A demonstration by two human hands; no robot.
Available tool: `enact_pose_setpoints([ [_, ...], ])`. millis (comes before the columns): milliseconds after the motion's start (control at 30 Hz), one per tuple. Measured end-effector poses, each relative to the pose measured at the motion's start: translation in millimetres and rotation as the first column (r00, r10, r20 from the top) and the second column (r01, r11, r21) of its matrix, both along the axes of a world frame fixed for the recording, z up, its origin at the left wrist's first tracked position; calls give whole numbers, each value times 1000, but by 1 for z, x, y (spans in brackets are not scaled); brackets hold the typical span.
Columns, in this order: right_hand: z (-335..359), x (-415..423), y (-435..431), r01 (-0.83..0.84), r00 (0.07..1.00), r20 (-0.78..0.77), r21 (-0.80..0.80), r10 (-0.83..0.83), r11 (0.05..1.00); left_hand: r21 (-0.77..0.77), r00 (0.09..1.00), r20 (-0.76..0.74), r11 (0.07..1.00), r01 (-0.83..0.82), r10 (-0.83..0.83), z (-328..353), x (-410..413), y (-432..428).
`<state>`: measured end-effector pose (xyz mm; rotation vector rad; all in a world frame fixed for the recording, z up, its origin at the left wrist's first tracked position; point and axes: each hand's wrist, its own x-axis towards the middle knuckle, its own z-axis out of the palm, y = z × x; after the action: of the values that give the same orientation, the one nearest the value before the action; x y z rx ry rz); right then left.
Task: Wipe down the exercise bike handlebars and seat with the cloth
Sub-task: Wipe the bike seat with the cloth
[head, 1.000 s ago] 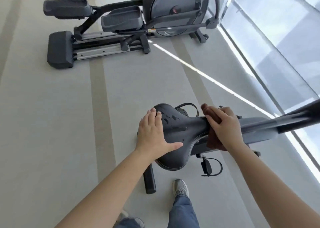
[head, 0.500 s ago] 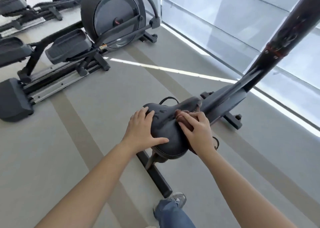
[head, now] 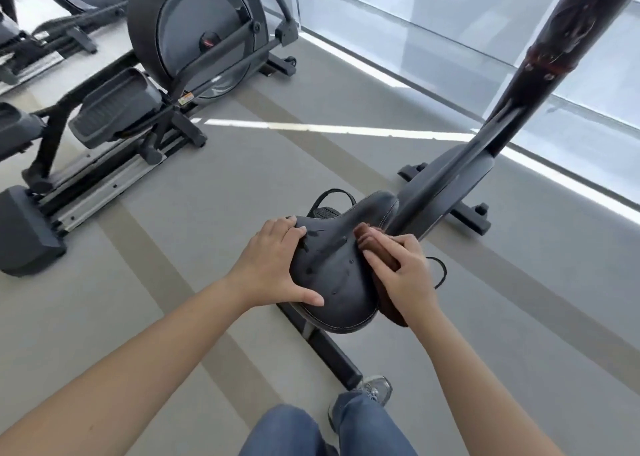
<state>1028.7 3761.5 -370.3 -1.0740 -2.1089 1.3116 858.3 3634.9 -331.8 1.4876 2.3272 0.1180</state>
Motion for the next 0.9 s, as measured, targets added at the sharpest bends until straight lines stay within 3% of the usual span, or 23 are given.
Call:
enact_pose_setpoints([
  [167,-1,-29,19,251,965,-79,9,-250,968,-6,998,-29,999,48,-48,-2,-4,4],
  [267,-1,-36,27,299,954,-42,16,-298,954,-4,992,-91,996,88,-88,-7,-6,6],
  [500,20,12,-22,-73,971,231,38,62,997,49,970,-130,976,214,-206,-2,-10,11],
  [633,27,-1,-35,82,966,245,14,-83,996,-13,937,-217,960,278,-274,2,-15,9],
  [767,25,-48,2,382,910,169,21,-380,924,9,911,-241,938,346,-334,-1,-23,8],
  [900,30,-39,-12,356,919,189,-26,-345,934,50,884,-254,908,416,-392,-4,-30,10],
])
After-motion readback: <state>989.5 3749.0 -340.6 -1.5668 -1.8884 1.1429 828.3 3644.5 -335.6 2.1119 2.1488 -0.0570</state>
